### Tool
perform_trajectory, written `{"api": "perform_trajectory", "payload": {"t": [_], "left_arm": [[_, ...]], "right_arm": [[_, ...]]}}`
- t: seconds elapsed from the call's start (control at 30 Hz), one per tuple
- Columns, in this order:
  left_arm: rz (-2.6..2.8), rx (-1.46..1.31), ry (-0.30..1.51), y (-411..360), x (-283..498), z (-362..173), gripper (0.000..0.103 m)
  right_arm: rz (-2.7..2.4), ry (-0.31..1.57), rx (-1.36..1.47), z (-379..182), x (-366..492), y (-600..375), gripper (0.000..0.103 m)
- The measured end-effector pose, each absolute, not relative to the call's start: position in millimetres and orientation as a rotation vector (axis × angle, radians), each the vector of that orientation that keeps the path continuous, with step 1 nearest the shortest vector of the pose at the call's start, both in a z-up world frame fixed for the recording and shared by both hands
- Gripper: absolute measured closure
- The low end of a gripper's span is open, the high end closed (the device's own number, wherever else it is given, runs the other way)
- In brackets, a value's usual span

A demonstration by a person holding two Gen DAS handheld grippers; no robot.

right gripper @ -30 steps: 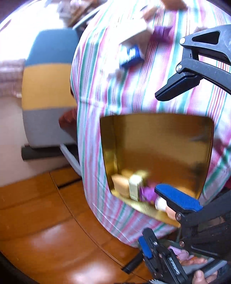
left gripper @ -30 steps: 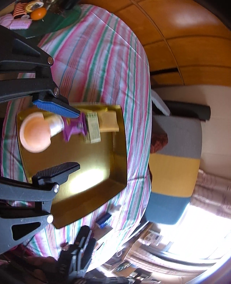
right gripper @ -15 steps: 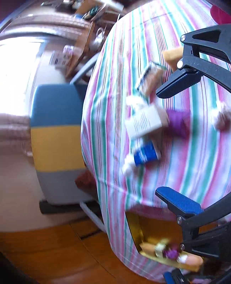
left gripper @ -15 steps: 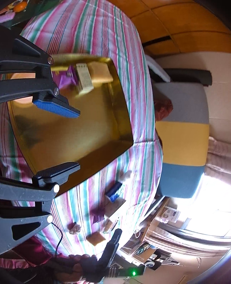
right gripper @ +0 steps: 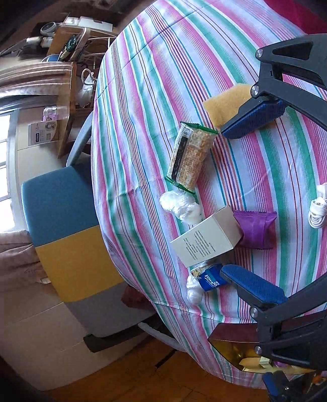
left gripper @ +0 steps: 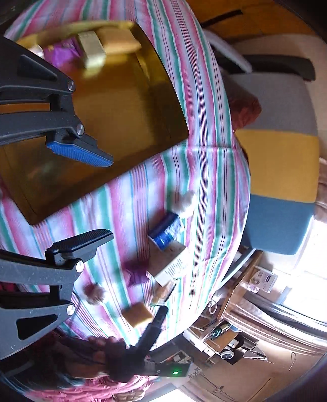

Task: Organize objects
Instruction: 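Withdraw both grippers from the tray back toward the remaining items, then grasp the blue Tempo tissue pack with the left gripper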

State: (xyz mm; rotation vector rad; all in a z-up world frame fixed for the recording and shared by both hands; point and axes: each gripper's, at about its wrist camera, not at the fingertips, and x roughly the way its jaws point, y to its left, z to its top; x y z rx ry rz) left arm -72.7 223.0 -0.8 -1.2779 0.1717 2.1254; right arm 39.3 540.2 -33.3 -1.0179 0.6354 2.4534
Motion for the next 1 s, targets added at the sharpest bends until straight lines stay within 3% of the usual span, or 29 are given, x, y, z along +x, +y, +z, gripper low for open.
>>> {"api": "perform_trajectory", "payload": {"t": [0.43,1.0], "left_arm": [[2.023,-1.558,0.039,343.2,-145.6,-61.2,0.05],[2.096,-1.68,0.021,411.0,-189.2,-107.5,0.046]], "right_arm": [[2.429,0.813,-0.952,-32.0,50.0,560.3,0.001],[2.435,0.955,-0.961,-36.8,49.4,569.8,0.001]]}}
